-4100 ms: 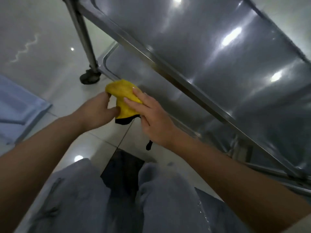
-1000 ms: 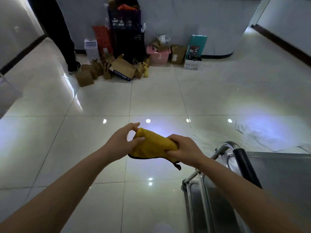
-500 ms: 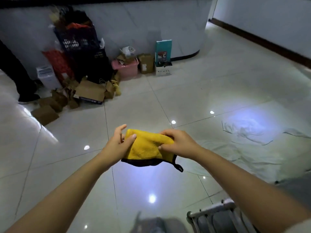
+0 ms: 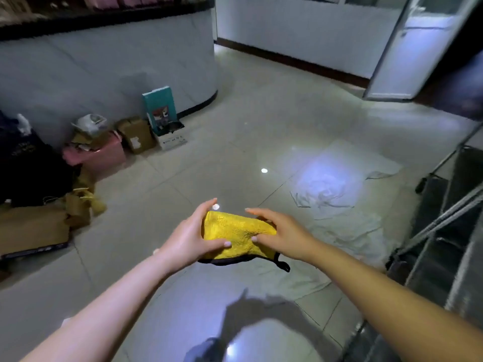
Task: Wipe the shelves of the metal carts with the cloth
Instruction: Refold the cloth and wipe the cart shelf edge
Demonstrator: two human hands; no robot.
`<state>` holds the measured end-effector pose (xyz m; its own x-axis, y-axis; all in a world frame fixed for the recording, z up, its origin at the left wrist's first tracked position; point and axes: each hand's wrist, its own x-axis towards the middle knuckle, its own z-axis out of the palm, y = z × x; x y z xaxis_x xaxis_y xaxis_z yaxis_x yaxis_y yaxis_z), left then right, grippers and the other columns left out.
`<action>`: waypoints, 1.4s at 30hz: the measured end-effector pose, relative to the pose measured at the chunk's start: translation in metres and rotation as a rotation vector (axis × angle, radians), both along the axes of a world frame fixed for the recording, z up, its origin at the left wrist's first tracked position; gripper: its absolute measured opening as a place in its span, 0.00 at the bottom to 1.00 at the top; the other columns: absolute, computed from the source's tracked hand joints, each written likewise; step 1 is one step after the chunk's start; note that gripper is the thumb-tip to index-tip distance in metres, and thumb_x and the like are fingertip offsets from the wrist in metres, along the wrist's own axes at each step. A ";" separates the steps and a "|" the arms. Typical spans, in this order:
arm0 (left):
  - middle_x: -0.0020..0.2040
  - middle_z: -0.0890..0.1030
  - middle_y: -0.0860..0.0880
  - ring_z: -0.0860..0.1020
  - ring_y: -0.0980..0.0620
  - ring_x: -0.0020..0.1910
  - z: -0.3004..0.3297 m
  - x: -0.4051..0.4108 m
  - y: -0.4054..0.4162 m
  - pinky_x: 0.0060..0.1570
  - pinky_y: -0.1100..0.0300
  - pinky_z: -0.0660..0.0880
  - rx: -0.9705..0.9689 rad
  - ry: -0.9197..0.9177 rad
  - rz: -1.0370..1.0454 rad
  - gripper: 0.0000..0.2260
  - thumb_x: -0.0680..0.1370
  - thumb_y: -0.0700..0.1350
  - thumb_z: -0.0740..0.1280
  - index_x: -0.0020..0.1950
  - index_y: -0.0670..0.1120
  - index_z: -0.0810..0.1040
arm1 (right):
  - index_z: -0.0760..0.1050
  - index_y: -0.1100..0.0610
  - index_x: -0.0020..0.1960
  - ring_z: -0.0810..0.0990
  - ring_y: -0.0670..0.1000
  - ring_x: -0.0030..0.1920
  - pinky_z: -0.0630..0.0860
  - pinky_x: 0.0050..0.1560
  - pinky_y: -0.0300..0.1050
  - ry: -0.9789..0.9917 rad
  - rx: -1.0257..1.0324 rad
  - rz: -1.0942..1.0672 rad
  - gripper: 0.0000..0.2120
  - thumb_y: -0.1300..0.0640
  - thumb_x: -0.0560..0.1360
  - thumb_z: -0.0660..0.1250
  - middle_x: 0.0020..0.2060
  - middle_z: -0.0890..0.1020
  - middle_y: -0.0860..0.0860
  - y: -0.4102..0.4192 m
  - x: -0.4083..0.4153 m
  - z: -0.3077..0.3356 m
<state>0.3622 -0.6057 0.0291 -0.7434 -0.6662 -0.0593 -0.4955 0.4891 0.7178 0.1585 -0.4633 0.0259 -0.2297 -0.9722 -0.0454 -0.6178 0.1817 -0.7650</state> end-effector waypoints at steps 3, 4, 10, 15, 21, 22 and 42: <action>0.66 0.73 0.55 0.73 0.51 0.61 -0.002 -0.057 -0.057 0.53 0.60 0.68 -0.032 0.005 -0.204 0.41 0.65 0.61 0.76 0.73 0.65 0.58 | 0.67 0.43 0.71 0.74 0.44 0.62 0.70 0.61 0.39 0.108 0.009 -0.122 0.28 0.53 0.74 0.70 0.65 0.76 0.44 -0.023 -0.028 0.002; 0.67 0.73 0.55 0.72 0.52 0.62 -0.002 -0.078 -0.072 0.53 0.61 0.68 -0.053 0.018 -0.272 0.41 0.66 0.61 0.76 0.73 0.64 0.58 | 0.67 0.42 0.71 0.73 0.44 0.62 0.69 0.60 0.38 0.142 0.012 -0.157 0.27 0.52 0.74 0.69 0.65 0.76 0.44 -0.028 -0.038 0.003; 0.69 0.71 0.53 0.69 0.54 0.67 -0.004 -0.214 -0.113 0.63 0.59 0.68 -0.006 0.132 -0.511 0.37 0.68 0.52 0.77 0.74 0.57 0.63 | 0.66 0.40 0.70 0.75 0.45 0.56 0.71 0.56 0.42 0.200 0.001 -0.435 0.23 0.53 0.78 0.65 0.56 0.78 0.47 -0.035 -0.105 0.007; 0.57 0.74 0.63 0.75 0.60 0.53 -0.012 -0.335 -0.116 0.47 0.67 0.71 0.015 0.078 -0.710 0.34 0.64 0.63 0.71 0.69 0.65 0.65 | 0.68 0.43 0.71 0.74 0.43 0.56 0.71 0.57 0.39 0.210 0.031 -0.590 0.21 0.51 0.79 0.64 0.56 0.78 0.46 -0.018 -0.188 -0.005; 0.47 0.77 0.66 0.76 0.68 0.46 -0.022 -0.459 -0.097 0.37 0.70 0.71 0.134 0.001 -0.849 0.20 0.66 0.57 0.76 0.52 0.66 0.69 | 0.66 0.46 0.72 0.74 0.49 0.59 0.70 0.60 0.41 0.249 0.155 -0.715 0.22 0.52 0.79 0.63 0.60 0.77 0.50 -0.001 -0.282 -0.012; 0.46 0.77 0.66 0.76 0.67 0.45 -0.023 -0.478 -0.094 0.36 0.70 0.70 0.139 -0.006 -0.875 0.20 0.66 0.57 0.75 0.52 0.66 0.69 | 0.66 0.47 0.72 0.74 0.49 0.60 0.70 0.61 0.43 0.244 0.157 -0.737 0.22 0.52 0.79 0.63 0.60 0.77 0.50 0.003 -0.294 -0.010; 0.55 0.72 0.58 0.74 0.54 0.52 -0.076 -0.856 -0.011 0.47 0.62 0.72 0.096 -0.154 -1.676 0.26 0.73 0.53 0.72 0.67 0.61 0.65 | 0.64 0.44 0.73 0.73 0.51 0.61 0.71 0.60 0.47 0.085 0.327 -1.543 0.22 0.54 0.80 0.60 0.61 0.76 0.51 0.008 -0.487 -0.037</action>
